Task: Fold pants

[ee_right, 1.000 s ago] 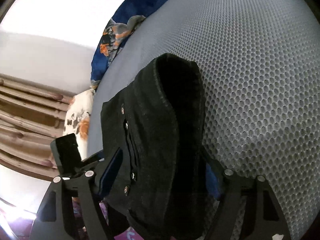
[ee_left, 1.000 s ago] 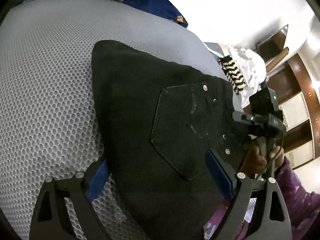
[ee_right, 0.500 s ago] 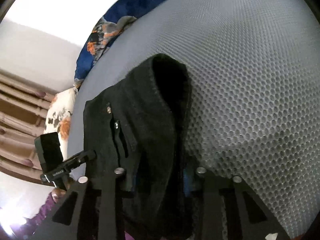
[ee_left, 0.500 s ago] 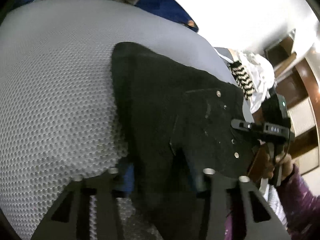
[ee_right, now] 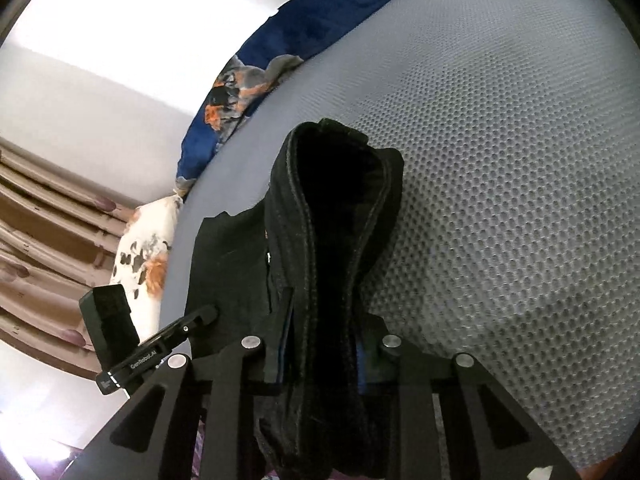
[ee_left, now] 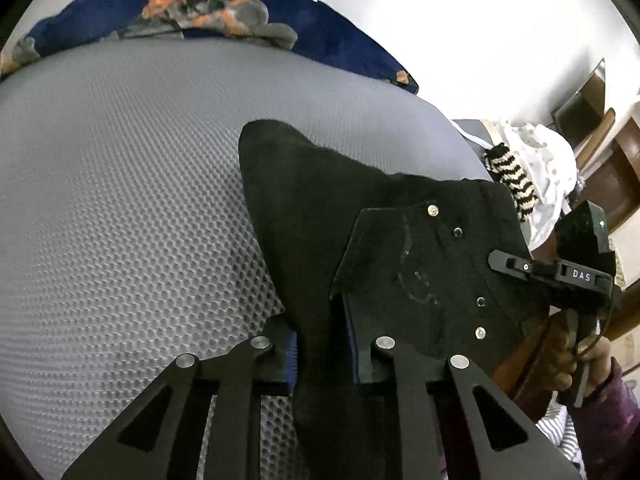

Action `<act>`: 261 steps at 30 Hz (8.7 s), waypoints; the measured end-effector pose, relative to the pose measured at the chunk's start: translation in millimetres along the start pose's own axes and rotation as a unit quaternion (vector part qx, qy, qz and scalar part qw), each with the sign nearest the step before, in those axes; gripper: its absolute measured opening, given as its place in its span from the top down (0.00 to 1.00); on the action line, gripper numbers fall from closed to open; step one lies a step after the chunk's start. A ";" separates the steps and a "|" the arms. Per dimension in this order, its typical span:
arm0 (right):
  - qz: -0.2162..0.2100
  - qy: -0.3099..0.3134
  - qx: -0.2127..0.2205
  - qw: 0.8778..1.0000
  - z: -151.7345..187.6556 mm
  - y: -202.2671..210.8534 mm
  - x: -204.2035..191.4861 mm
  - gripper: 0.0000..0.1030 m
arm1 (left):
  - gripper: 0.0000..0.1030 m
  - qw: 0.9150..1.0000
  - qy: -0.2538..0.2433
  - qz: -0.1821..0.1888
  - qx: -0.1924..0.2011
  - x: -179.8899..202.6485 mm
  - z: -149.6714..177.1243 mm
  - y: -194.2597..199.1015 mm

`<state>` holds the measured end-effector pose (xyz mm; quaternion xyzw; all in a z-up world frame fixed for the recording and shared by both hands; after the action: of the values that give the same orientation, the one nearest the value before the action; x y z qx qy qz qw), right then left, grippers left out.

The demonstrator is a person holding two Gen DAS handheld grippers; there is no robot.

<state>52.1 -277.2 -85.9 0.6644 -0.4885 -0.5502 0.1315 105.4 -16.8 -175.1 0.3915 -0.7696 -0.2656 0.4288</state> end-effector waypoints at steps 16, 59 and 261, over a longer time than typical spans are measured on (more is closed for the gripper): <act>-0.013 0.011 -0.025 1.000 5.4 -32.8 -24.6 0.73 | 0.82 0.998 0.004 -0.047 0.030 -22.9 -2.7 24.3; -0.121 0.064 -0.047 0.989 -29.6 -113.8 -135.5 0.75 | 0.82 0.983 0.002 -0.151 0.102 -74.7 -44.6 94.5; 0.129 0.282 0.154 0.938 -25.3 -161.5 -293.4 0.06 | 0.10 0.907 0.048 -0.328 0.260 -157.7 -123.9 158.1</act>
<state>179.6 25.4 -14.9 0.7358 -0.5913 -0.2365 0.2303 205.0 192.3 -67.8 0.7321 -0.6177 -0.1626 0.2370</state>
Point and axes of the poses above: each gripper's, at about its wrist camera, not at the fingertips, and y roughly against the way its jaws point, x to its right, z to its underside, the point moved 3 cm from there along -y, roughly the way its jaws point, and after that the axes turned 5 degrees about y, right-handed, at the moved point
